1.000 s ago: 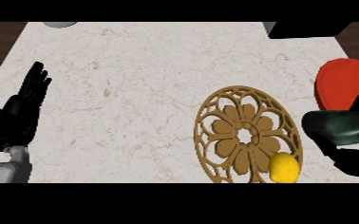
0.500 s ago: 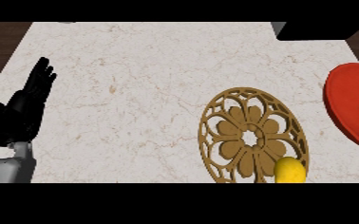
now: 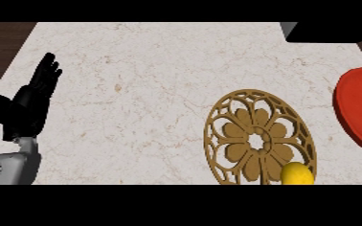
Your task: Pick the eggplant from the placemat and place it in the bowl
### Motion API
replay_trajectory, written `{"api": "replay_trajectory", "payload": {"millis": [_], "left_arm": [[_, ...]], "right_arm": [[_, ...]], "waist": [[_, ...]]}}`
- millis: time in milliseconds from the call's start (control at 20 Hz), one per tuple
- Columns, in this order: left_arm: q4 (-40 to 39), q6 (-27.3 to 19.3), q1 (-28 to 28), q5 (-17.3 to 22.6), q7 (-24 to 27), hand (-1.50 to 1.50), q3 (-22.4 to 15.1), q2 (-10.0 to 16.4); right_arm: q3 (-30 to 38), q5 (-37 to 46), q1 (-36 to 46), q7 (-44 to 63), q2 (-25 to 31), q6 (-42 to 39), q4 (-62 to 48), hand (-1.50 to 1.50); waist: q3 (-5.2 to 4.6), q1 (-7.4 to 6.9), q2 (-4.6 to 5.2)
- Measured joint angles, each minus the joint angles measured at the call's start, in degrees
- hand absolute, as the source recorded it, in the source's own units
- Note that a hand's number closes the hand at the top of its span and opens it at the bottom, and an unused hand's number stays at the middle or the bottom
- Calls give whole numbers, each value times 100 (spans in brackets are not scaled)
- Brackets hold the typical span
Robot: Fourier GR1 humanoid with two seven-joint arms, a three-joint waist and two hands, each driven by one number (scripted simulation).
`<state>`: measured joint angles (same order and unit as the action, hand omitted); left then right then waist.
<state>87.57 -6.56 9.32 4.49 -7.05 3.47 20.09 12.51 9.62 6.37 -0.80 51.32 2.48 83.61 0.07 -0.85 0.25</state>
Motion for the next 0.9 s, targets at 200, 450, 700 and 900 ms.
{"api": "replay_trajectory", "payload": {"millis": [200, 450, 700, 900], "left_arm": [[-175, 34, 62, -73, 123, 0, 0, -87], [-170, 48, 107, -121, 103, 0, -11, -128], [-159, 45, 109, -154, 103, 0, -18, -189], [-161, 64, 94, -183, 126, 0, -7, -209]], "right_arm": [[-109, 289, 858, -653, -111, -26, -1392, 150], [-381, 885, 1206, -863, 44, -149, -2693, 150], [-493, 1095, 1716, -1302, 32, -570, -4119, -150], [-389, 1042, 2081, -2046, -1, -933, -4987, -150]], "waist": [[1, -37, 10], [-1, -96, 33], [5, -119, 38], [10, -105, 36]]}}
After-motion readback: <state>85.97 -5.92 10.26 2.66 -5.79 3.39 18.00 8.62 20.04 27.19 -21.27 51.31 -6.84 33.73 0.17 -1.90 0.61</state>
